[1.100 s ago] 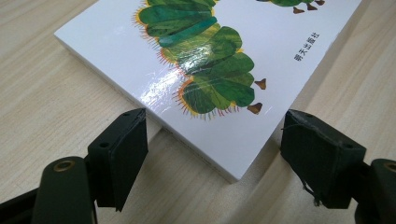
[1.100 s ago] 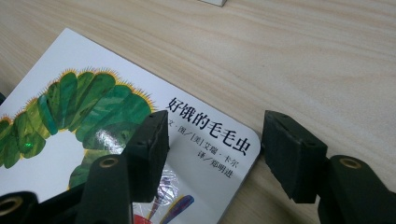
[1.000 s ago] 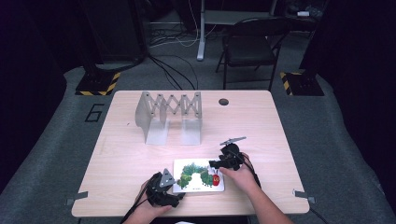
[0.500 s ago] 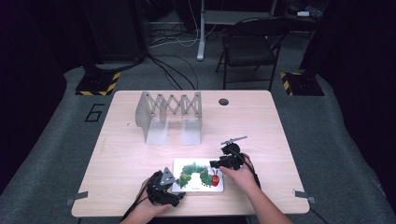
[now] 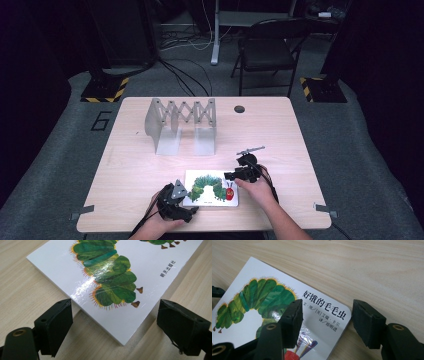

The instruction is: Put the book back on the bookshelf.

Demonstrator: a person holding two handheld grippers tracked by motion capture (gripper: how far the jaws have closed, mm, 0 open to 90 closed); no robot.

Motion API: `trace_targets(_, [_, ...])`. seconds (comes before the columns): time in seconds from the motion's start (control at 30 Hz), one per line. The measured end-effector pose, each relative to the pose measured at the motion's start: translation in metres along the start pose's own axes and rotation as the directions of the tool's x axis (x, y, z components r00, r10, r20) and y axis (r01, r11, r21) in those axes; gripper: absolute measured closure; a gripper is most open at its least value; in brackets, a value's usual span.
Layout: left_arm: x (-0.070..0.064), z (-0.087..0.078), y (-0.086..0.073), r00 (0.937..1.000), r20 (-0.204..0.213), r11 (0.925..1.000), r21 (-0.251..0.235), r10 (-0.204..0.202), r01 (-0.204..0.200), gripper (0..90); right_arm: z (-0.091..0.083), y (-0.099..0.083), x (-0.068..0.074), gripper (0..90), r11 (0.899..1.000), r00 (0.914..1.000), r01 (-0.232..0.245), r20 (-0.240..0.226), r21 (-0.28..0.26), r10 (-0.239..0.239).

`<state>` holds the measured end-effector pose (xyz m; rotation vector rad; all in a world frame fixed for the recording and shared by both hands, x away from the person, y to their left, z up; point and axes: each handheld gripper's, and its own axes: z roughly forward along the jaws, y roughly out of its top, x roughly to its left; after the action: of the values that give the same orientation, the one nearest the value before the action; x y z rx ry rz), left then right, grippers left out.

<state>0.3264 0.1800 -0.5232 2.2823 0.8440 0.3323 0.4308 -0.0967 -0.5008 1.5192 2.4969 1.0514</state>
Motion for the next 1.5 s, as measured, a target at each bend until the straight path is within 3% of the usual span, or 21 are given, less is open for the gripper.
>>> trace_targets(0.07, [-0.001, 0.0, -0.001, 1.0, -0.002, 1.0, 0.0, 0.003, -0.003, 9.5, -0.002, 0.001, 0.003, 42.1, 0.999, 0.9995, -0.031, -0.009, 0.007, 0.031])
trace_targets(0.1, [0.0, 0.0, -0.001, 0.9999, 0.009, 0.9999, 0.009, 0.006, -0.006, 8.5, -0.002, 0.001, 0.002, 42.2, 1.0, 0.9999, -0.008, -0.011, -0.007, 0.008])
trace_targets(0.2, [-0.001, -0.001, -0.001, 1.0, 0.004, 1.0, 0.01, -0.001, 0.001, 7.9, -0.004, 0.002, 0.005, 42.1, 1.0, 0.9995, -0.03, -0.013, -0.007, 0.03])
trace_targets(0.7, [-0.004, 0.003, 0.001, 0.9991, -0.031, 0.9995, 0.017, -0.028, 0.028, 3.8, -0.009, 0.004, 0.007, 43.4, 0.999, 0.9997, -0.016, -0.021, -0.035, 0.015])
trace_targets(0.87, [-0.004, 0.003, 0.003, 0.9994, -0.023, 0.9991, 0.034, -0.025, 0.026, 3.0, -0.014, 0.004, 0.009, 43.8, 0.998, 0.9994, -0.025, -0.027, -0.051, 0.023])
trace_targets(0.93, [-0.005, 0.004, 0.003, 0.9987, -0.038, 0.999, 0.025, -0.035, 0.036, 2.7, -0.014, 0.005, 0.008, 43.8, 0.998, 0.9998, 0.002, -0.021, -0.069, -0.003])
trace_targets(1.13, [-0.006, 0.006, 0.004, 0.9977, -0.045, 0.9983, 0.03, -0.049, 0.051, 0.1, -0.018, 0.006, 0.013, 43.7, 0.998, 0.9997, -0.014, -0.019, -0.057, 0.013])
trace_targets(1.17, [-0.007, 0.006, 0.005, 0.9971, -0.054, 0.998, 0.033, -0.053, 0.055, 0.1, -0.02, 0.006, 0.012, 43.8, 0.998, 0.9997, 0.005, -0.022, -0.067, -0.006])
trace_targets(1.37, [-0.009, 0.007, 0.007, 0.9937, -0.079, 0.9962, 0.031, -0.079, 0.082, 0.0, -0.024, 0.008, 0.016, 43.8, 0.997, 0.9996, -0.008, -0.026, -0.076, 0.006])
trace_targets(1.5, [-0.01, 0.008, 0.008, 0.9911, -0.089, 0.9942, 0.034, -0.098, 0.102, 0.0, -0.025, 0.009, 0.016, 43.8, 0.996, 0.9995, 0.015, -0.026, -0.086, -0.017])
